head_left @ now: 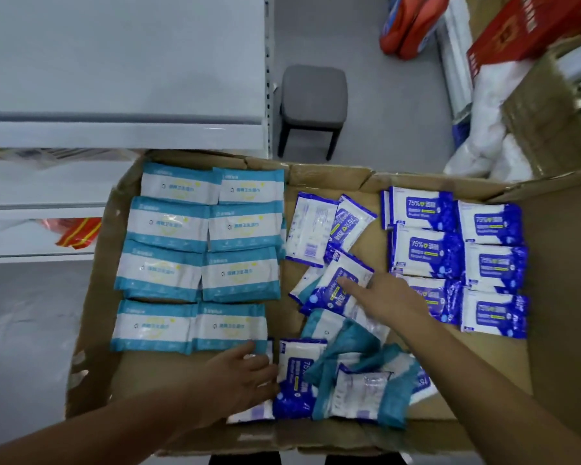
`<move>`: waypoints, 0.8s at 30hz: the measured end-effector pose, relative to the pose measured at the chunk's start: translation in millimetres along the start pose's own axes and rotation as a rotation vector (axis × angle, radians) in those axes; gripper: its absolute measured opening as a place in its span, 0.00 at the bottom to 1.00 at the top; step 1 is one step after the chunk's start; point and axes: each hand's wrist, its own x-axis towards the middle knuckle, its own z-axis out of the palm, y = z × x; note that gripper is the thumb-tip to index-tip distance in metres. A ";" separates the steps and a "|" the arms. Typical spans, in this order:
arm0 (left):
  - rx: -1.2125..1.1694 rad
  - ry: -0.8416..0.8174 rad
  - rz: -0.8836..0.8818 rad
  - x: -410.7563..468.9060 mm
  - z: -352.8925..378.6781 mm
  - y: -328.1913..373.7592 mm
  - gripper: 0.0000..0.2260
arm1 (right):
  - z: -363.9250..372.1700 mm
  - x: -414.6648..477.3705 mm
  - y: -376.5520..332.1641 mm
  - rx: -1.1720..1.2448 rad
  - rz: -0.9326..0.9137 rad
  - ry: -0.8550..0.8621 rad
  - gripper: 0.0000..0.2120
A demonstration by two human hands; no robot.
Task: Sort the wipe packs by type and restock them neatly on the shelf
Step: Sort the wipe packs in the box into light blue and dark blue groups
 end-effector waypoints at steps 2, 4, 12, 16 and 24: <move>0.013 -0.024 0.022 1.0 -7.9 0.9 0.32 | 14.0 -5.8 -2.3 0.096 0.006 -0.060 0.36; 0.023 -0.004 -0.017 2.4 -13.6 2.2 0.30 | 22.0 -10.7 -4.0 0.227 -0.026 -0.015 0.31; -0.364 0.000 -0.168 0.1 -39.4 -1.1 0.31 | 7.6 -21.7 9.4 0.757 -0.194 0.006 0.15; -0.844 0.132 -0.336 -5.8 -62.5 0.2 0.34 | -11.7 -23.4 26.2 1.051 -0.178 -0.066 0.12; -1.311 0.155 -0.448 18.6 -110.7 -12.3 0.07 | -39.8 -19.0 58.2 1.236 -0.116 -0.108 0.12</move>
